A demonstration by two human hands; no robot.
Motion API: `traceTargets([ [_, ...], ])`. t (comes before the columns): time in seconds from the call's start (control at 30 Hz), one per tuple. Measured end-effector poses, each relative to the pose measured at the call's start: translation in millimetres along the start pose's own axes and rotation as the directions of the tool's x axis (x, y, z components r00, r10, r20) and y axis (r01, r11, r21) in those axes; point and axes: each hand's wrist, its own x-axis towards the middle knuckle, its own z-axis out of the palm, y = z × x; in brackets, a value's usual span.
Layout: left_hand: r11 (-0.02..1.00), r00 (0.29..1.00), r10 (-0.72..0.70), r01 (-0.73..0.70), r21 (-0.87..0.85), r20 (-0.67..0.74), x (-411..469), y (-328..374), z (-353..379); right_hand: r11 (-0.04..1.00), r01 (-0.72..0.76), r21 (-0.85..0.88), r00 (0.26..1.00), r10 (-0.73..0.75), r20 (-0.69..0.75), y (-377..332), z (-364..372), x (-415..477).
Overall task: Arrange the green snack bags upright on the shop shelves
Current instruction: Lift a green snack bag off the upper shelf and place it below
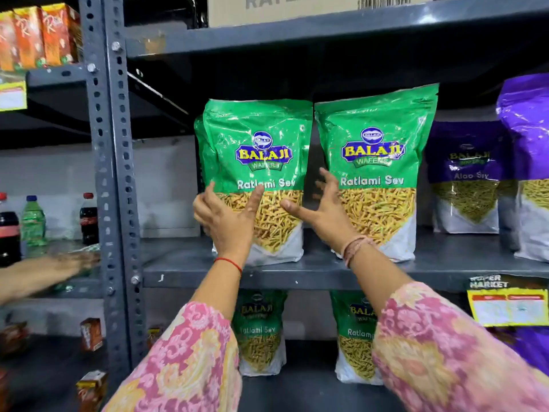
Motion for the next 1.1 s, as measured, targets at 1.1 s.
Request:
traceTargets([
  [1.1,0.878,0.976,-0.088,0.170,-0.446,0.198,-200,-81,-124,0.990,0.025,0.142,0.965,-0.061,0.254,30,17,-202],
])
